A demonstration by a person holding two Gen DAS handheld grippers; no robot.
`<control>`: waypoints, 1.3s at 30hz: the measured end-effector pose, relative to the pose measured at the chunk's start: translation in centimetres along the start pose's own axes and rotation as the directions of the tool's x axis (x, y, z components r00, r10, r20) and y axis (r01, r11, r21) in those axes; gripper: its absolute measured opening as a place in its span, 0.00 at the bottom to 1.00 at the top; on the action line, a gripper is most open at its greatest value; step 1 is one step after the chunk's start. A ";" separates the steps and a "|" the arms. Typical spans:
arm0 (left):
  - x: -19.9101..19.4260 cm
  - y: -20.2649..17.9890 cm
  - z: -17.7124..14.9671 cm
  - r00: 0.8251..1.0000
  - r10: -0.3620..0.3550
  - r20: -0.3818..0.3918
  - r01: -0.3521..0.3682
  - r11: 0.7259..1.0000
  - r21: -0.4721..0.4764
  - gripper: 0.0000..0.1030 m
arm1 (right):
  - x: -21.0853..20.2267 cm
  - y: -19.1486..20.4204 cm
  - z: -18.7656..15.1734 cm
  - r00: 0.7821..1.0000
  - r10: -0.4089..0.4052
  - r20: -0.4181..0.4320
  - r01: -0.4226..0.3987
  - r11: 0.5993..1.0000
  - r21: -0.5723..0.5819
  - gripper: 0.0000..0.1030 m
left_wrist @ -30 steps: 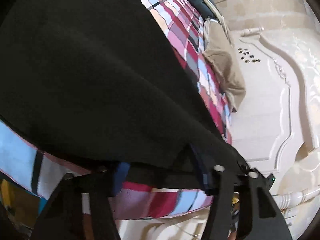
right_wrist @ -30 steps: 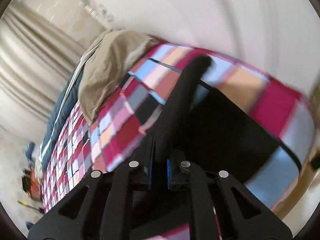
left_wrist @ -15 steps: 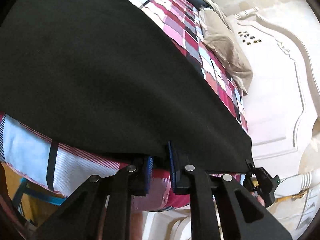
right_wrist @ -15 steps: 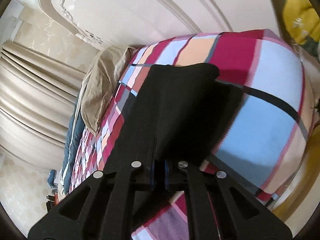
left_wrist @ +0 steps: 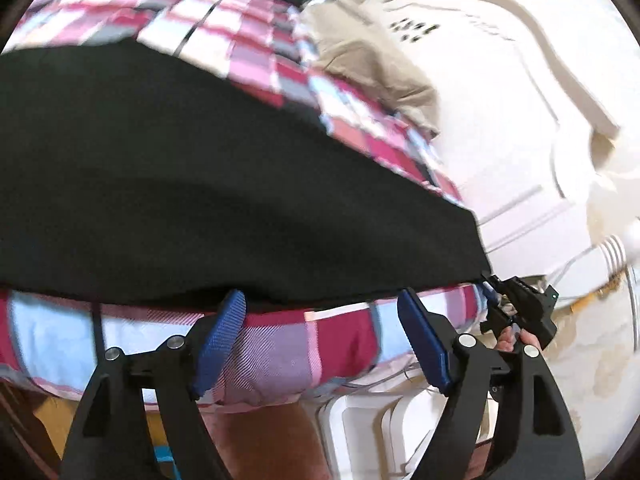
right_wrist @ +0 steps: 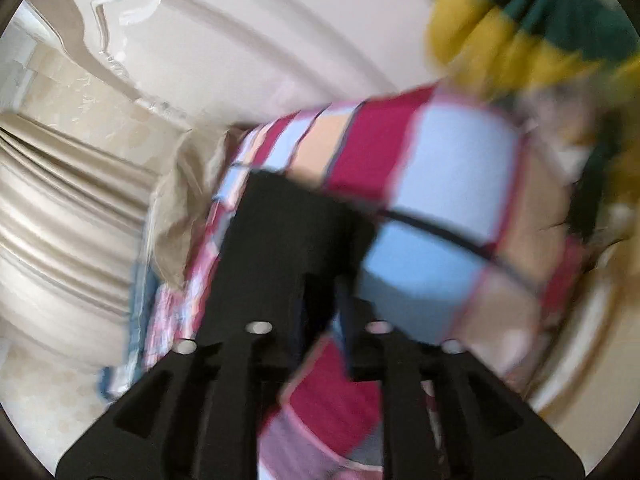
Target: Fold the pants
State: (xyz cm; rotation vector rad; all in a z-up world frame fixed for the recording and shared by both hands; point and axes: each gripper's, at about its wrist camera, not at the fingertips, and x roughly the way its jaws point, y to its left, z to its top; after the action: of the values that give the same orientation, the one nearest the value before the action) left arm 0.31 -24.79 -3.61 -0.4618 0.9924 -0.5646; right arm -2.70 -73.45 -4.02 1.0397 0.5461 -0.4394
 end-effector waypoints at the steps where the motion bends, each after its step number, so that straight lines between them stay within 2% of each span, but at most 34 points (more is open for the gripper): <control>1: -1.1 -0.2 0.2 1.000 -0.012 0.025 0.012 1.000 0.027 0.78 | -0.7 0.0 0.1 1.000 -0.018 0.025 0.018 1.000 -0.016 0.40; 2: -1.8 -0.3 0.4 0.999 -0.015 0.039 0.013 0.999 0.043 0.83 | -1.2 0.1 0.3 0.999 -0.028 0.038 0.029 0.999 -0.032 0.44; 3: -2.9 -0.3 0.8 0.998 -0.016 0.062 0.012 0.998 0.066 0.83 | -1.6 0.3 0.6 0.998 -0.035 0.045 0.037 0.998 -0.049 0.46; 4: -3.9 0.1 1.2 0.996 -0.016 0.083 0.008 0.996 0.088 0.84 | -1.9 0.7 1.0 0.999 -0.029 0.044 0.032 0.996 -0.078 0.52; 6: -5.3 1.0 2.4 0.995 0.001 0.102 -0.013 0.993 0.113 0.84 | -1.8 1.6 1.9 0.999 -0.017 0.029 0.020 0.991 -0.132 0.58; 8: -7.1 3.0 4.1 0.992 0.033 0.126 -0.048 0.992 0.119 0.84 | -1.1 3.3 3.2 1.000 -0.007 -0.005 0.005 0.974 -0.226 0.70; 11: -9.6 7.3 6.4 0.979 0.106 0.173 -0.120 0.990 0.075 0.84 | 0.6 5.1 4.9 0.998 -0.021 -0.053 0.003 0.946 -0.325 0.71; 13: -10.4 10.1 7.8 0.973 0.146 0.177 -0.154 0.988 0.031 0.84 | 2.4 6.3 6.1 0.994 -0.040 -0.099 -0.002 0.920 -0.392 0.71; 17: -12.5 18.3 10.4 0.949 0.262 0.176 -0.246 0.963 -0.106 0.84 | 5.8 8.1 7.1 0.982 -0.094 -0.166 -0.002 0.866 -0.500 0.71; 20: -14.1 22.7 11.0 0.944 0.279 0.175 -0.251 0.954 -0.167 0.84 | 8.3 8.8 7.2 0.964 -0.107 -0.244 -0.039 0.850 -0.525 0.71; 22: -14.8 24.9 11.2 0.961 0.221 0.167 -0.190 0.965 -0.181 0.84 | 9.7 9.0 7.2 0.952 -0.139 -0.273 -0.032 0.840 -0.542 0.71; 24: -15.1 25.5 11.2 0.961 0.215 0.174 -0.186 0.968 -0.171 0.84 | 11.0 8.8 6.8 0.929 -0.164 -0.332 -0.045 0.840 -0.541 0.70; 25: -15.2 25.7 11.3 0.959 0.226 0.171 -0.200 0.967 -0.160 0.84 | 11.6 8.9 6.2 0.917 -0.204 -0.344 -0.031 0.822 -0.569 0.67; 27: -14.9 25.6 11.4 0.964 0.221 0.147 -0.204 0.971 -0.125 0.84 | 12.1 9.9 4.7 0.902 -0.289 -0.321 0.004 0.748 -0.664 0.59; 28: -14.9 25.5 11.4 0.964 0.224 0.145 -0.208 0.971 -0.117 0.84 | 12.1 10.3 4.4 0.895 -0.315 -0.316 0.015 0.730 -0.683 0.50; 29: -14.9 25.2 11.3 0.962 0.230 0.147 -0.215 0.970 -0.113 0.84 | 12.0 10.7 4.2 0.888 -0.323 -0.328 0.009 0.724 -0.689 0.33; 31: -14.8 24.9 11.2 0.959 0.243 0.147 -0.230 0.968 -0.099 0.84 | 11.8 11.2 3.7 0.873 -0.319 -0.368 -0.022 0.728 -0.685 0.18; 34: -14.2 24.9 11.0 0.953 0.269 0.139 -0.262 0.963 -0.065 0.85 | 11.5 12.2 2.7 0.861 -0.354 -0.366 -0.011 0.705 -0.709 0.16; 36: -14.0 25.1 10.9 0.953 0.272 0.132 -0.268 0.962 -0.054 0.85 | 10.9 12.7 2.7 0.865 -0.348 -0.361 0.000 0.719 -0.695 0.16; 39: -13.9 25.5 10.9 0.957 0.262 0.125 -0.257 0.965 -0.059 0.85 | 9.4 13.4 3.2 0.880 -0.302 -0.367 -0.009 0.761 -0.648 0.15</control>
State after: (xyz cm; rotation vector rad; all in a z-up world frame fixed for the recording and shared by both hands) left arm 9.77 4.73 -4.84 -0.3929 0.9212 -0.2732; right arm 13.21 -71.21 0.65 0.4198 1.1229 -0.1147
